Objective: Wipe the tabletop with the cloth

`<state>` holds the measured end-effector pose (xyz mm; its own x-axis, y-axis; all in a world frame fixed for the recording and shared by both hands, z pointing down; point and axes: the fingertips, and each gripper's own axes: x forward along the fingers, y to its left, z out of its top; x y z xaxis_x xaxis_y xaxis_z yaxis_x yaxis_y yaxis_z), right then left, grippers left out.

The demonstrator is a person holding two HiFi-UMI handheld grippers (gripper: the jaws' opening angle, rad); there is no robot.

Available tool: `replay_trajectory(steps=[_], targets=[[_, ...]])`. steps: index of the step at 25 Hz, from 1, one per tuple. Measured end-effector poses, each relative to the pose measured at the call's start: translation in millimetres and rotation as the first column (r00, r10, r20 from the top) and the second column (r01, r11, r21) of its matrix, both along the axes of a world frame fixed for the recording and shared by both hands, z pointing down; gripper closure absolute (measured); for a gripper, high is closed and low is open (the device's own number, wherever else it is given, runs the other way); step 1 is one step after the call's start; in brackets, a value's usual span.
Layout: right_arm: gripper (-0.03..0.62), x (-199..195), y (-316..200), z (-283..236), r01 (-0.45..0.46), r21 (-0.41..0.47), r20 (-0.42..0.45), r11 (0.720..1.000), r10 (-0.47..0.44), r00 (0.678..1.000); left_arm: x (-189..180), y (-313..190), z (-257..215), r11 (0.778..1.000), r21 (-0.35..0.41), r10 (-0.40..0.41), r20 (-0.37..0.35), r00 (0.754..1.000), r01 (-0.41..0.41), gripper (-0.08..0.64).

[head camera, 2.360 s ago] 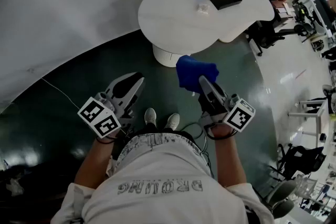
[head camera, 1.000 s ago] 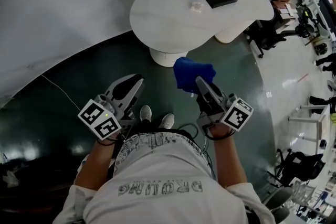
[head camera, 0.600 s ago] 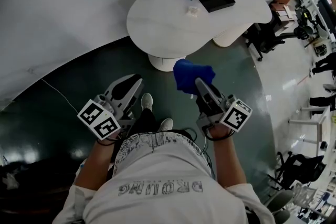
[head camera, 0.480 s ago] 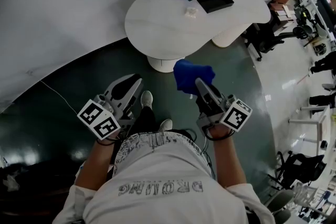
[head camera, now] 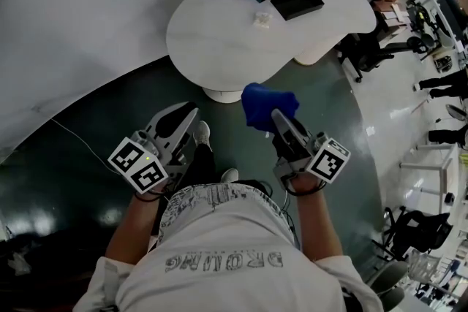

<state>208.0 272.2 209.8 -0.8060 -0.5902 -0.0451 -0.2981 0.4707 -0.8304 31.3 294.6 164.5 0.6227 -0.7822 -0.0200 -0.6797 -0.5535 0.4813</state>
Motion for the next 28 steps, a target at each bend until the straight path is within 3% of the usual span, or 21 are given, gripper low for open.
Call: replay_trajectory(steps=[28], targets=[[0.546,-112.8,-162.7,35.8,-0.041,-0.099,-0.068,0.994,0.035,0.997,-103.6,-179.3,44.9,0.992,-0.094,0.077,-0.048,0.996,-0.081,0.500]])
